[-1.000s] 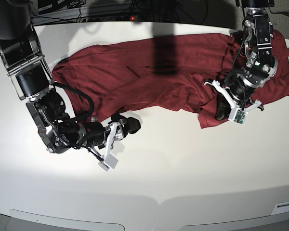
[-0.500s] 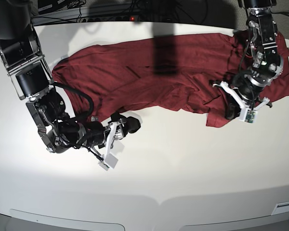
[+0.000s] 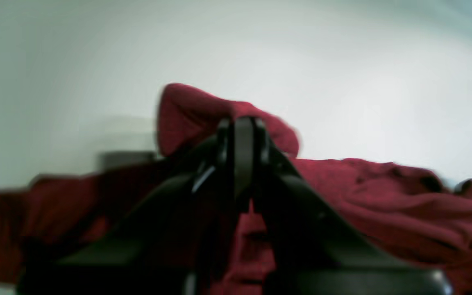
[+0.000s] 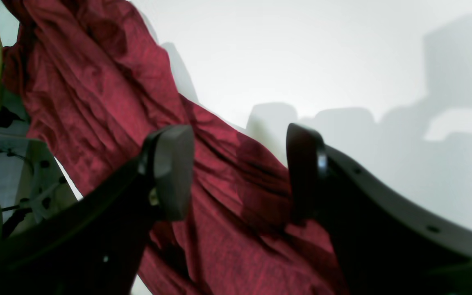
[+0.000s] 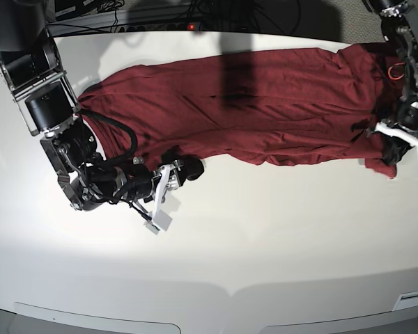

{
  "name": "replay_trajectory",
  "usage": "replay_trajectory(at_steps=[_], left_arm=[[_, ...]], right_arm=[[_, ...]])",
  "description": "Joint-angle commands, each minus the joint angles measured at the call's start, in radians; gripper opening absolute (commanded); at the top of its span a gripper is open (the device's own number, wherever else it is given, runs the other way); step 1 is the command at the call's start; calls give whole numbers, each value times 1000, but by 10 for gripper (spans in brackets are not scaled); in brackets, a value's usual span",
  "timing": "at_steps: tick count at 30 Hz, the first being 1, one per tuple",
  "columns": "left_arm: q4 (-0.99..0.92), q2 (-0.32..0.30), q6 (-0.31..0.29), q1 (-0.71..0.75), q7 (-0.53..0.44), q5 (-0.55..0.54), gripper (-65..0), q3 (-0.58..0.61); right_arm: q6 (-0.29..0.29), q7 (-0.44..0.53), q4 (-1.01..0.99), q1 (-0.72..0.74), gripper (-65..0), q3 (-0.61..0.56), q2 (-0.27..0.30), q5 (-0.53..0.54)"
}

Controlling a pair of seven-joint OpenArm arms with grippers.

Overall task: Fold the T-shirt properly
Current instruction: 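Pull the shirt end outward with the left gripper to straighten it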

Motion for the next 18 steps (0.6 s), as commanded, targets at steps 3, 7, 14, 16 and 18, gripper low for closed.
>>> replay_trajectory(at_steps=[3,7,14,16,18], left_arm=[[20,-10,-11,50,15,-156,-650,-50],[20,-9,-13,139,-10,-326,-650,-67],[20,-9,-13,263,-208,-384,-650,-67],[20,-9,-13,269,-212,-365,-650,-67],[20,-10,-12,268,-217,-317,-650,-67]], right_arm=[[9,19,17,33,-295,8,8,27],[9,26,17,33,-295,8,8,27],[9,26,17,33,-295,8,8,27],[9,26,17,33,-295,8,8,27],[9,26,17,33,-295,8,8,27]])
